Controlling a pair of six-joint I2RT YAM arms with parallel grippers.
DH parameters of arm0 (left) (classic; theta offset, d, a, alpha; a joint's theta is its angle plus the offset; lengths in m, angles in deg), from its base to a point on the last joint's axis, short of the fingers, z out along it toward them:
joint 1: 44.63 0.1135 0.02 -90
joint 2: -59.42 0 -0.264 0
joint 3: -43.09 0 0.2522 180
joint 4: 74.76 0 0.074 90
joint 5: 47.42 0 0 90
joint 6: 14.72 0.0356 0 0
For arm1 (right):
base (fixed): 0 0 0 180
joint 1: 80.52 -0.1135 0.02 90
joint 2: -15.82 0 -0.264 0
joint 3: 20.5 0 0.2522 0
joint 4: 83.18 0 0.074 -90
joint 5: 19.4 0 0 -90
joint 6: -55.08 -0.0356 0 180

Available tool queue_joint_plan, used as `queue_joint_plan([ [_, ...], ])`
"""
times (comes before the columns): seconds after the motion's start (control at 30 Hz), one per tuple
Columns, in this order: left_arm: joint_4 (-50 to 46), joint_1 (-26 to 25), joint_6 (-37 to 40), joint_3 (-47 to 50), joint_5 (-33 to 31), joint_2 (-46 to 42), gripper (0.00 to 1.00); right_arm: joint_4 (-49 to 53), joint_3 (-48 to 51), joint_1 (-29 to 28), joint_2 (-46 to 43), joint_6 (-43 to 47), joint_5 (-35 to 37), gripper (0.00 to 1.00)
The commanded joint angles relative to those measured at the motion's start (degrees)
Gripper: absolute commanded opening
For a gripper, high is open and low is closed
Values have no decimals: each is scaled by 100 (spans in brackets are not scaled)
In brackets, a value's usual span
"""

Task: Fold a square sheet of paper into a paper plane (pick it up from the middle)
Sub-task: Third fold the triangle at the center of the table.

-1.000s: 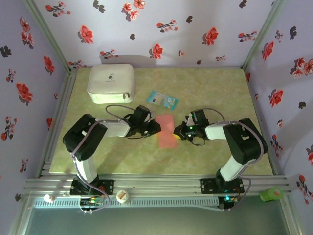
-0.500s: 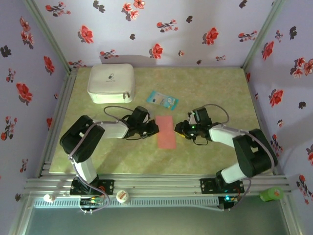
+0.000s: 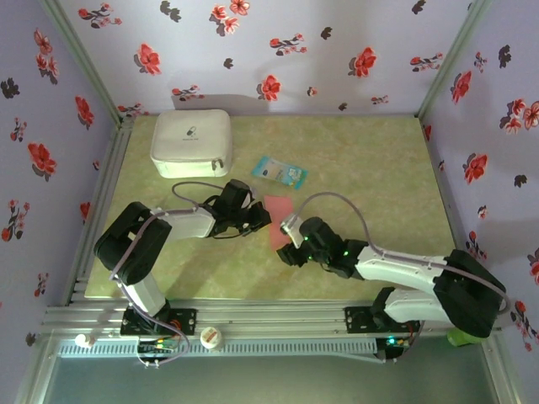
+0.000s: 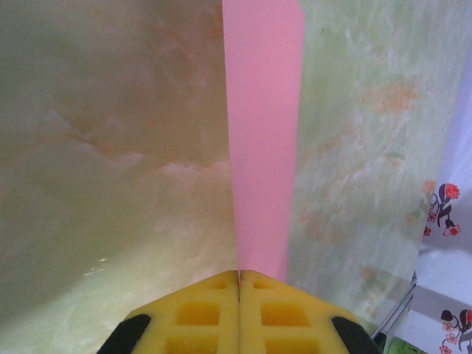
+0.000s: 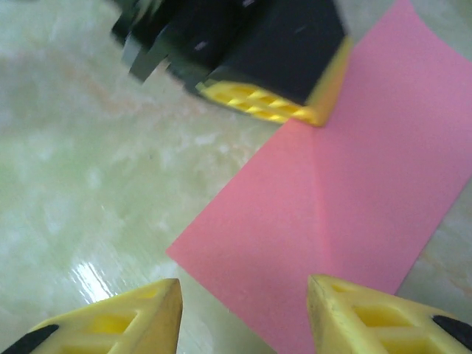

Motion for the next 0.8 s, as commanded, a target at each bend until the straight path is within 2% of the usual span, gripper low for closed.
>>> queue_joint_plan([
  [0.0,-84,30,-116,31,95,-190,3,-567,39,-558,244,1206,1091,49],
  [0.27,-93,31,-147,7,89,-225,3,-1425,259,-1353,725,1742,2426,52],
  [0.47,-153,26,-126,-28,96,-228,3,-1833,314,-1534,1139,1902,3264,53],
  [0.77,-146,30,-130,-37,94,-226,3,-1998,265,-1547,1354,1788,3172,53],
])
